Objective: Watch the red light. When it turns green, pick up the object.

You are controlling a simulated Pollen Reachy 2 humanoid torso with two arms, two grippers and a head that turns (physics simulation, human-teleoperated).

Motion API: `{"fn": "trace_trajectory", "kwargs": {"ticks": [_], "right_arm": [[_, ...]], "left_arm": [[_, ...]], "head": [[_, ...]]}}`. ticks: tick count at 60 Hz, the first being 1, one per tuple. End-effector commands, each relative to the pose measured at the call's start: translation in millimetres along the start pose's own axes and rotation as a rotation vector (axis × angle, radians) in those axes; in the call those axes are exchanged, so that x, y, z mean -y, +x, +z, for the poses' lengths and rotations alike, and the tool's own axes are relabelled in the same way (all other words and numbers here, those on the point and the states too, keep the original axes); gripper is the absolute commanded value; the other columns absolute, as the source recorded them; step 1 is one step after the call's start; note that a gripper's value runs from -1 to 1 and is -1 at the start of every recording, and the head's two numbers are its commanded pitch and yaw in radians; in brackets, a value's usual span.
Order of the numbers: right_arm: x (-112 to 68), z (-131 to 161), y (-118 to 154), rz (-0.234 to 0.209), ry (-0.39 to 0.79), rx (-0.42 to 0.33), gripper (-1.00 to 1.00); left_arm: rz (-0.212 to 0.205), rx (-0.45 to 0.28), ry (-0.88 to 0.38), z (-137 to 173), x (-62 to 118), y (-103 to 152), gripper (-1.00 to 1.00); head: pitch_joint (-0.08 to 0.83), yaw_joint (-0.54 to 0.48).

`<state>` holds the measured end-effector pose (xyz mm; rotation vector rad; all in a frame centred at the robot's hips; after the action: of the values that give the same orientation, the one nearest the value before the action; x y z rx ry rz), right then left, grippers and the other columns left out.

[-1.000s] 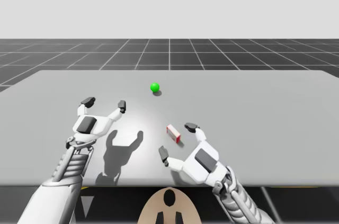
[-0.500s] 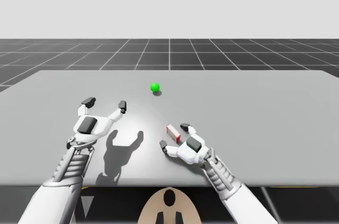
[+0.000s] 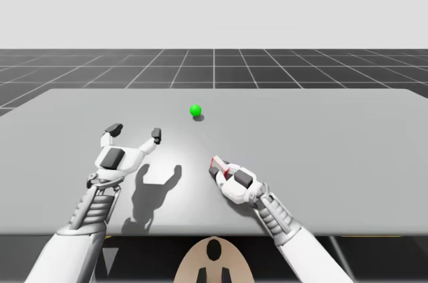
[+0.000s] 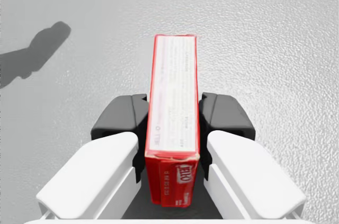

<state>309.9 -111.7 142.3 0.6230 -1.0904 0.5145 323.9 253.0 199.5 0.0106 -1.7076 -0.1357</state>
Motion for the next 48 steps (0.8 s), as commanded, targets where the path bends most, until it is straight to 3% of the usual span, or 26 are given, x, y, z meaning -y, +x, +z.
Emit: {"fn": "trace_trajectory", "kwargs": {"ticks": [1,20,28,38,48], "right_arm": [[-26.3,-15.1,-3.0,-0.073,0.058,0.036,1.00],[-27.8,-14.5,-3.8,-0.062,0.068,0.042,1.00],[-30.7,-8.2,5.4,-0.043,0.075,0.076,1.00],[-41.5,24.8,53.6,0.006,0.080,0.229,1.00],[-58.4,79.4,118.1,0.082,0.063,0.426,1.00]], "left_arm": [[-0.002,-0.002,-0.001,-0.1,0.8,-0.6,-1.00],[-0.004,-0.002,-0.002,0.5,1.4,-1.3,-1.00],[-0.003,-0.002,-0.003,0.8,1.8,-1.7,-1.00],[-0.006,-0.004,-0.006,0.6,1.5,-2.1,-1.00],[0.000,-0.003,-0.001,0.1,0.9,-1.6,-1.00]], "head": [[0.697,-0.01],[0.387,-0.03],[0.331,-0.03],[0.323,-0.04],[0.318,-0.05]]}}
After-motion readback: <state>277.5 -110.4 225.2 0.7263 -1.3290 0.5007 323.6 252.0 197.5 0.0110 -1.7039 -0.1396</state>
